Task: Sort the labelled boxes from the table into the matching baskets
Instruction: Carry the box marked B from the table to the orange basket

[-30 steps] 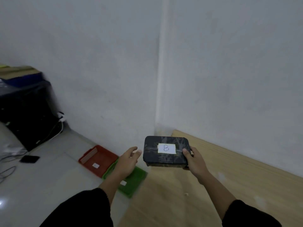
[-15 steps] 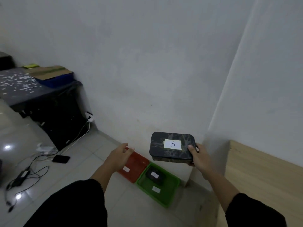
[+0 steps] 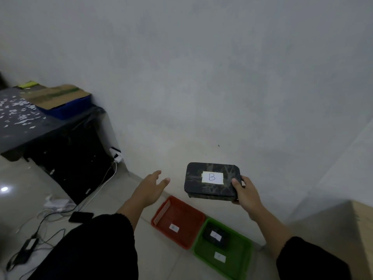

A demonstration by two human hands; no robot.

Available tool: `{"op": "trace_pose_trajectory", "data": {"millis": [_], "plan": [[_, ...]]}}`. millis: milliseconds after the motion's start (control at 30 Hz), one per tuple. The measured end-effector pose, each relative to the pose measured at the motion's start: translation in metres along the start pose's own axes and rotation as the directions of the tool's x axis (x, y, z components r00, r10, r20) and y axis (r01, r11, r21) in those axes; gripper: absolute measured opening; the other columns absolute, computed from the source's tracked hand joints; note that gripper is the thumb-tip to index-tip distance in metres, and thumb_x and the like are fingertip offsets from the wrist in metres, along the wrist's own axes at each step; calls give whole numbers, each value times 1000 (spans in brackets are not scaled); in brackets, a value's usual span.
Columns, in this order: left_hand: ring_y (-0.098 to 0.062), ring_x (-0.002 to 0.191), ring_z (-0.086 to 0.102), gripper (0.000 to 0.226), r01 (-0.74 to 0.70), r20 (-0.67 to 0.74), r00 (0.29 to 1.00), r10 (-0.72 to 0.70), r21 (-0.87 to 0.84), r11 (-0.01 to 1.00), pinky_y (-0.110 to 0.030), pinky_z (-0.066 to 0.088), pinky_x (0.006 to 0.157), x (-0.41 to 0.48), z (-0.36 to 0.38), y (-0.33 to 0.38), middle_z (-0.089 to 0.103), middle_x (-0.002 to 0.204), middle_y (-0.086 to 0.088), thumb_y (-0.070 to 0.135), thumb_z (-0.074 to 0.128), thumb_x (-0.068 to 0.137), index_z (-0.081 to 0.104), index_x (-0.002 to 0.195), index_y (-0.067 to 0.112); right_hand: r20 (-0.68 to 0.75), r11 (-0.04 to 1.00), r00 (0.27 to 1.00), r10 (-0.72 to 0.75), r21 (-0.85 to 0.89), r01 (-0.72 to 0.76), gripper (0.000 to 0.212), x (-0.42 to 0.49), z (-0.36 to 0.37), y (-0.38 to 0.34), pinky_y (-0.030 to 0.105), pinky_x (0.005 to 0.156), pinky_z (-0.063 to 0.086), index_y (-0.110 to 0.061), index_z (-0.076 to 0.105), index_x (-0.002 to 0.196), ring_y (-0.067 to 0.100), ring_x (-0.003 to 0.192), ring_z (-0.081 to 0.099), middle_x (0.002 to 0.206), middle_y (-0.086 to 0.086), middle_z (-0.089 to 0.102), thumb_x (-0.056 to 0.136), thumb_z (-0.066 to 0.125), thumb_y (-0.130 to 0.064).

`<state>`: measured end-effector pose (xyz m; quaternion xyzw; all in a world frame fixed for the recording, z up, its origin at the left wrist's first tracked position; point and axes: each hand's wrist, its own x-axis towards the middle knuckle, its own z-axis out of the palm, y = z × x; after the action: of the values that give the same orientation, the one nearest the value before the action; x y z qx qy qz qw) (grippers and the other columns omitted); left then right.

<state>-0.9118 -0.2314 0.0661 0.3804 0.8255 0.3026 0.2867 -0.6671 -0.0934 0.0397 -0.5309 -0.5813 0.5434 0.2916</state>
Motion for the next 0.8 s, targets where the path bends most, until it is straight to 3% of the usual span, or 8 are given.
{"op": "trace_pose_trajectory", "data": {"millis": [233,433,633,800], "plan": [[-27,138,33,63,-117,137,985,100,115,987,-43,27,116,95,-25,-21,33,152,-10,47,43,92,28,145,17,-147,998,987,60,10,-59,43,31,55,-12,38,69,55,-13,40,132,27,86,61,106,9,58,95,47,-32],[-26,140,31,61,-250,256,946,197,194,949,-45,26,116,172,-53,-42,31,153,-8,47,42,93,28,145,19,-305,990,942,140,42,-133,41,47,113,-18,47,76,56,-11,41,130,29,89,61,108,11,59,95,46,-30],[-26,140,28,60,-321,337,913,232,235,917,-43,25,115,225,-62,-65,31,154,-7,45,42,94,27,146,19,-394,980,898,197,59,-189,48,60,153,-16,36,65,56,-12,34,136,29,91,62,119,17,58,94,48,-32],[-25,140,29,60,-320,350,909,225,242,916,-43,25,114,252,-52,-82,31,154,-6,47,41,93,28,145,20,-423,969,874,240,46,-244,48,76,170,-3,44,79,57,-11,35,133,31,95,63,115,18,60,93,50,-33]]}}
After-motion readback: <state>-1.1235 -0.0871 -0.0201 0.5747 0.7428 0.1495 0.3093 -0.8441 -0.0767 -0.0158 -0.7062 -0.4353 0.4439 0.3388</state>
